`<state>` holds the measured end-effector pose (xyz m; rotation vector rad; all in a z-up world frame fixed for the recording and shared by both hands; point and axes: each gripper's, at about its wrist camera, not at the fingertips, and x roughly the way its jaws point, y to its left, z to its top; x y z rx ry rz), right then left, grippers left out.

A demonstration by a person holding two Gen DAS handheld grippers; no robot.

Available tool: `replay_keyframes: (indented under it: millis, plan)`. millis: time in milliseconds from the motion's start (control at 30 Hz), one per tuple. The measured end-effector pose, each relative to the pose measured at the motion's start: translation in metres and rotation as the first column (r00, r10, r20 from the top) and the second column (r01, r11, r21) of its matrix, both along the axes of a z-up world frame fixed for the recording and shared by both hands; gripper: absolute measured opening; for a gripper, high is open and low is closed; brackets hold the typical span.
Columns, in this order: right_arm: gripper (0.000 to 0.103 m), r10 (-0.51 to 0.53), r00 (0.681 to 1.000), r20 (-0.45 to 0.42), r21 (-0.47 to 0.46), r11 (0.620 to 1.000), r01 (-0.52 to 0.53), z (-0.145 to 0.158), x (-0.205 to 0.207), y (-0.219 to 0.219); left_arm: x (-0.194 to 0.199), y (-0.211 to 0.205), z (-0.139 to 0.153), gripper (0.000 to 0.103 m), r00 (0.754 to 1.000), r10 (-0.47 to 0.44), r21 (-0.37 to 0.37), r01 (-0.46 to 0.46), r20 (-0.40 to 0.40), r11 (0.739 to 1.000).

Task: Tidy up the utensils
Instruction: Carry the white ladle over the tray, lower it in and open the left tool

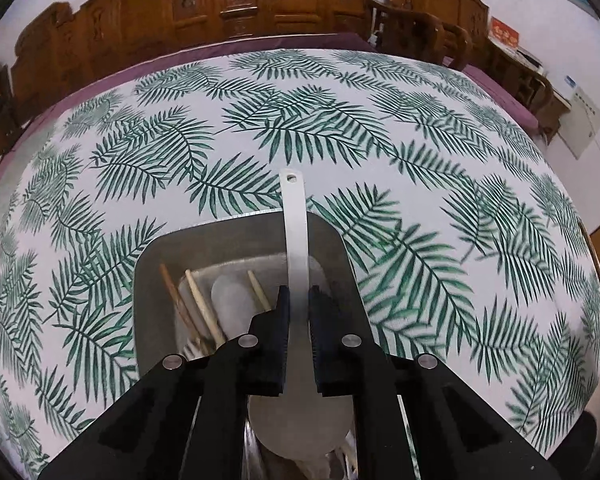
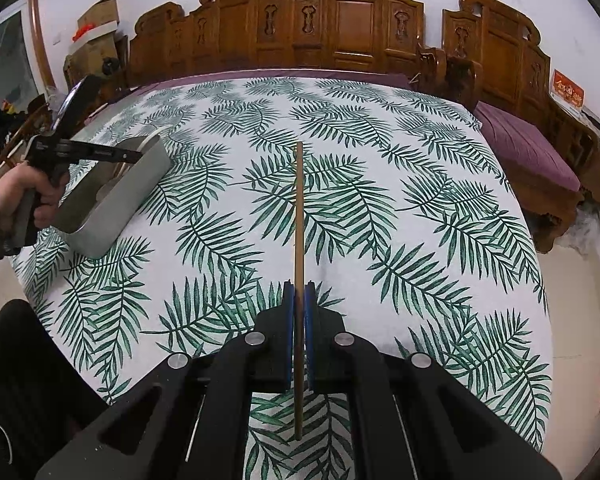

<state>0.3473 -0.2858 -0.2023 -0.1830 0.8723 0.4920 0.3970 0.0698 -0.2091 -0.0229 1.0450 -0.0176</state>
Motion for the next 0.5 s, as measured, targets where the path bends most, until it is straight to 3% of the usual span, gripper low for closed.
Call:
replay_keyframes:
  millis: [333, 500]
  plan:
    - [0.006, 0.062, 0.998, 0.03, 0.02, 0.998, -0.063, 0.019, -0.014, 0.037, -0.038, 0.01, 0.009, 0.009, 0.999, -0.019, 0.015, 0.019, -0.045, 1.0]
    - [0.006, 0.11, 0.993, 0.042, 0.058, 0.992, -0.113, 0.033, -0.019, 0.075, -0.057, 0.02, 0.021, 0.02, 1.0, -0.004, -0.028, 0.004, -0.001, 1.0]
